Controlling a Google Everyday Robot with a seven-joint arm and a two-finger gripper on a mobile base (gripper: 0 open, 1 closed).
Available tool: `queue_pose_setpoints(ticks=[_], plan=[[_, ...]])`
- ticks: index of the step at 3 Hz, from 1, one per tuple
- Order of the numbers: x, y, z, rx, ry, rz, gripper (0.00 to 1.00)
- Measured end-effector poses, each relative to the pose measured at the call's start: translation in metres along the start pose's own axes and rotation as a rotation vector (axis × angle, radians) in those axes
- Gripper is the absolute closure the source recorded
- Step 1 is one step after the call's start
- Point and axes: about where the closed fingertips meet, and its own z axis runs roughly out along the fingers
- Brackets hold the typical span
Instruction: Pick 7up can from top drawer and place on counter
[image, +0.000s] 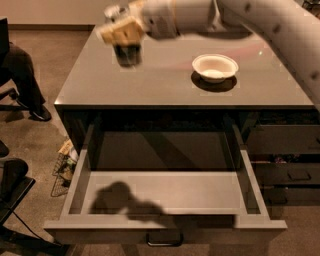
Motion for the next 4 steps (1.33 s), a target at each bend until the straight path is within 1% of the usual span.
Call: queue_pose_setpoints(ticks=[1,2,3,4], plan=[[-0.017,-0.052,0.05,0.046,-0.035,0.063,1.0],[-0.008,-0.085,0.099,0.092,-0.059,0.143,1.0],[0.022,-0.102,0.13,0.14,-0.056,0.168,1.0],[0.079,-0.119,0.148,0.181,-0.079,0.206,1.0]])
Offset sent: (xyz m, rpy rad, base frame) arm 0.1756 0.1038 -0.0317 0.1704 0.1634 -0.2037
